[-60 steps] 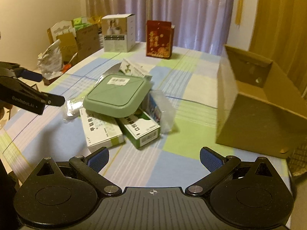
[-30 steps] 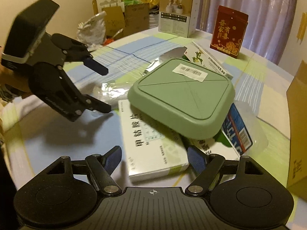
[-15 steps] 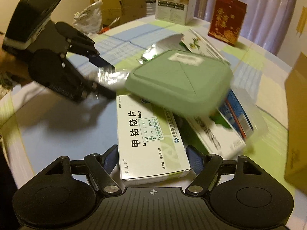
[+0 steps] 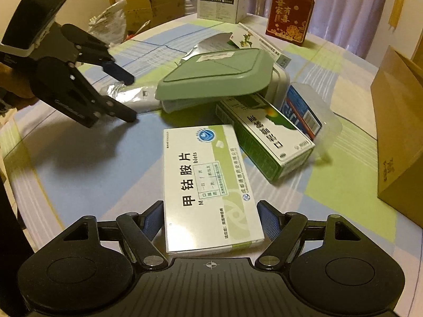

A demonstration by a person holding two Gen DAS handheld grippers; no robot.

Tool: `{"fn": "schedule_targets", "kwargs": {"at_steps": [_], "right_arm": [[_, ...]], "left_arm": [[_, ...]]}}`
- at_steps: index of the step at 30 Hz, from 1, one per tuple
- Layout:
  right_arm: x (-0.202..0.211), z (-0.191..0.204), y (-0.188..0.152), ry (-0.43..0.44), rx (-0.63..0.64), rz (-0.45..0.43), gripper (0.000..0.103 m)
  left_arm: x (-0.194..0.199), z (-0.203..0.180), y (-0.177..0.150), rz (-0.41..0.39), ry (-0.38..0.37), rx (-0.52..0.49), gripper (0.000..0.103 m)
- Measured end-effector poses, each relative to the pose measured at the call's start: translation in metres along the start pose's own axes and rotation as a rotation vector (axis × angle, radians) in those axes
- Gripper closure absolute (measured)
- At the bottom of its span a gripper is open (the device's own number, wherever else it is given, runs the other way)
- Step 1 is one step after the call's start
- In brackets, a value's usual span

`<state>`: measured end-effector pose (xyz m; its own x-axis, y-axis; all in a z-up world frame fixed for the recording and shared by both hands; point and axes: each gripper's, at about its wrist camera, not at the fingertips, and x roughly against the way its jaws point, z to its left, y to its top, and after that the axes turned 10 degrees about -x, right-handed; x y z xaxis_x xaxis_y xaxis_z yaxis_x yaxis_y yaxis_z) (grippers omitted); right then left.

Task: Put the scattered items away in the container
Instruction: 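Carry the wrapped item and white medicine box with both tools to the cardboard box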

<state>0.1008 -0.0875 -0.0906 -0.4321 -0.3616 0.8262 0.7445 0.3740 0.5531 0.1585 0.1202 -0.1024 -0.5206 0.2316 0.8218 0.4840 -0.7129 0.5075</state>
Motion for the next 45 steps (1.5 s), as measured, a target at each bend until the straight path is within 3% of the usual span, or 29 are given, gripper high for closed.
{"fn": "schedule_targets", "kwargs": {"at_steps": [3,5,7,13,16,18,21,23,28,45], "right_arm": [[-0.005,-0.001,0.005,0.002,0.008,-0.002,0.025],[-0.008,-0.002,0.007,0.006,0.018,0.005,0.025],[-0.008,-0.003,0.007,0.007,0.018,0.010,0.026],[-0.004,-0.005,0.002,0.008,-0.004,0.013,0.027],[-0.004,-0.005,0.000,0.005,-0.011,0.014,0.027],[-0.004,-0.005,0.001,0.003,-0.013,0.013,0.027],[-0.004,-0.007,0.002,0.006,-0.023,0.014,0.027],[-0.005,-0.007,0.004,0.009,-0.030,0.015,0.027],[-0.005,-0.006,0.005,0.019,-0.041,0.002,0.028],[0.025,0.006,0.000,0.034,-0.067,-0.071,0.030]], "left_arm": [[-0.006,0.002,0.008,0.007,-0.017,-0.002,0.043],[-0.006,0.005,0.008,0.015,-0.054,0.012,0.065],[-0.003,0.006,0.006,0.038,-0.049,0.013,0.069],[0.009,0.003,-0.007,0.073,-0.073,0.027,0.069],[0.012,-0.001,-0.011,0.095,-0.053,0.021,0.050],[0.014,-0.002,-0.013,0.094,-0.053,0.024,0.050],[0.014,0.001,-0.014,0.102,-0.087,0.057,0.057],[0.014,0.003,-0.012,0.106,-0.118,0.072,0.069],[0.019,0.000,-0.010,0.096,-0.120,0.051,0.070],[0.087,-0.002,-0.023,0.061,-0.066,0.121,0.071]]}}
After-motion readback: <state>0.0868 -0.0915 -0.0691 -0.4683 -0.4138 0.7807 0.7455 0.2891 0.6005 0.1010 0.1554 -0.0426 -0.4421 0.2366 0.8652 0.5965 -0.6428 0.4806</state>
